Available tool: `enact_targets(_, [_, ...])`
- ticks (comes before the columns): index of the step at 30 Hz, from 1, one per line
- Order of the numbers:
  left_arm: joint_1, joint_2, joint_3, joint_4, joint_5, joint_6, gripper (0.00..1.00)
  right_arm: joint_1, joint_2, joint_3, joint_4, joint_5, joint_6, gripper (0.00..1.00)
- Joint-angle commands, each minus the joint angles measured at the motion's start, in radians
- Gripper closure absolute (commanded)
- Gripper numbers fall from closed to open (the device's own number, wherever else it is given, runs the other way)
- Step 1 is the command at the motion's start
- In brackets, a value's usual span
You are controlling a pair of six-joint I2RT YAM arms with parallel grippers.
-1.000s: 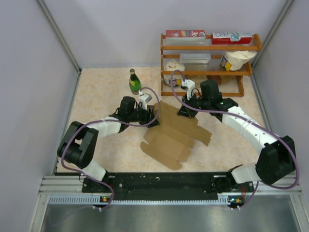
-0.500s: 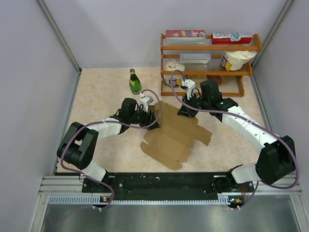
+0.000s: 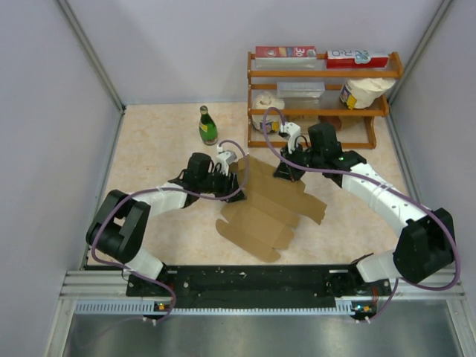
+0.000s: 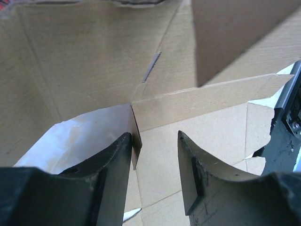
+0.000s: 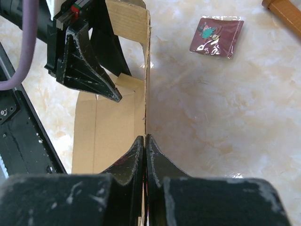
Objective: Fold the paper box
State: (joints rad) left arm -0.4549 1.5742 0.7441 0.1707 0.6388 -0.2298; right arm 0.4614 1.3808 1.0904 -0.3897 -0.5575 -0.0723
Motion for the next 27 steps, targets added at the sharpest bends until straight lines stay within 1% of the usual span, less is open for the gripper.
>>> enact_targets(1, [-0.014, -0.062, -0.011, 0.010, 0.021, 0.010, 0.53, -0.004, -0.002, 0.003, 0.032, -0.001, 0.012, 1.00])
enact_targets(12, [-0.033, -0.057, -0.019, 0.012, 0.045, 0.001, 0.56, -0.006, -0.005, 0.002, 0.032, -0.009, 0.019, 1.00])
enact_targets(27, [-0.070, -0.003, 0.006, 0.030, 0.045, -0.008, 0.57, -0.006, -0.006, -0.004, 0.034, -0.036, 0.025, 1.00])
